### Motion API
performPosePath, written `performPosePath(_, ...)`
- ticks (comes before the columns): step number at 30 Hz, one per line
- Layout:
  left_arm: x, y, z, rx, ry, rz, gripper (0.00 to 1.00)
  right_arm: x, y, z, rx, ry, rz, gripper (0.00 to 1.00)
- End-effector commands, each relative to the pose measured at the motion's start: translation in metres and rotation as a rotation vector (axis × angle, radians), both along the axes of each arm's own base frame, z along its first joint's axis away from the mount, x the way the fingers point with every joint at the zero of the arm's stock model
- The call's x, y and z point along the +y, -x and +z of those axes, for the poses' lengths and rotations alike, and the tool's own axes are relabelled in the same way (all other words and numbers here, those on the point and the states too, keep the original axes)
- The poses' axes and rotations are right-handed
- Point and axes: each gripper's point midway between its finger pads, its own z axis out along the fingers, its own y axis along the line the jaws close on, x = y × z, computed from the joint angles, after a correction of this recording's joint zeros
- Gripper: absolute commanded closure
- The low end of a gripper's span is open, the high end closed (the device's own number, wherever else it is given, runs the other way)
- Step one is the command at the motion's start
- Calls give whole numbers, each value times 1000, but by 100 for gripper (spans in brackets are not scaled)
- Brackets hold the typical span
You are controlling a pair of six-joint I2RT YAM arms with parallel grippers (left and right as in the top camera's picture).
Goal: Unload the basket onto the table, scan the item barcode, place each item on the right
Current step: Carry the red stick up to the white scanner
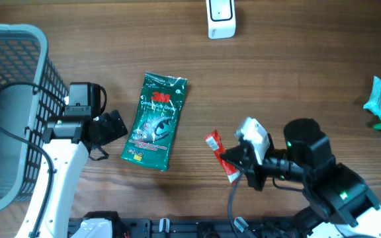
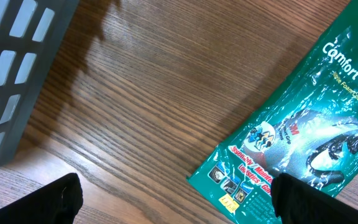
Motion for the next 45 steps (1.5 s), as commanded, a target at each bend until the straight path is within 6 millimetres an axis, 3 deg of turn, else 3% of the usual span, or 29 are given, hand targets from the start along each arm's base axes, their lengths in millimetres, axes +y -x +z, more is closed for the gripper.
performPosePath(1, 1, 2, -1, 3, -3, -14, 0, 6, 16, 14, -49, -48, 106, 96)
performPosePath(6, 1, 2, -1, 2, -3, -14, 0, 5, 14, 12, -45, -40, 99, 96)
performPosePath(8, 1, 2, -1, 3, -3, -14, 0, 2, 0, 5, -60, 1, 37, 96)
performPosePath(15, 1, 2, -1, 3, -3, -14, 0, -28, -102, -41, -92, 255, -414, 96)
performPosePath(20, 1, 2, -1, 3, -3, -14, 0, -51, -179, -52, -282, 399, -687, 96)
performPosePath(25, 1, 2, -1, 3, -3, -14, 0, -49, -229, -61, -478, 498, -722, 96)
performPosePath(34, 1, 2, -1, 3, -3, -14, 0, -71, -297, -58, -746, 550, -808, 96)
performPosePath(39, 1, 2, -1, 3, -3, -14, 0, -74, -336, -65, -852, 647, -728, 96)
performPosePath(45, 1, 2, -1, 2, -3, -14, 0, -74, -394, -54, -939, 725, -720, 96)
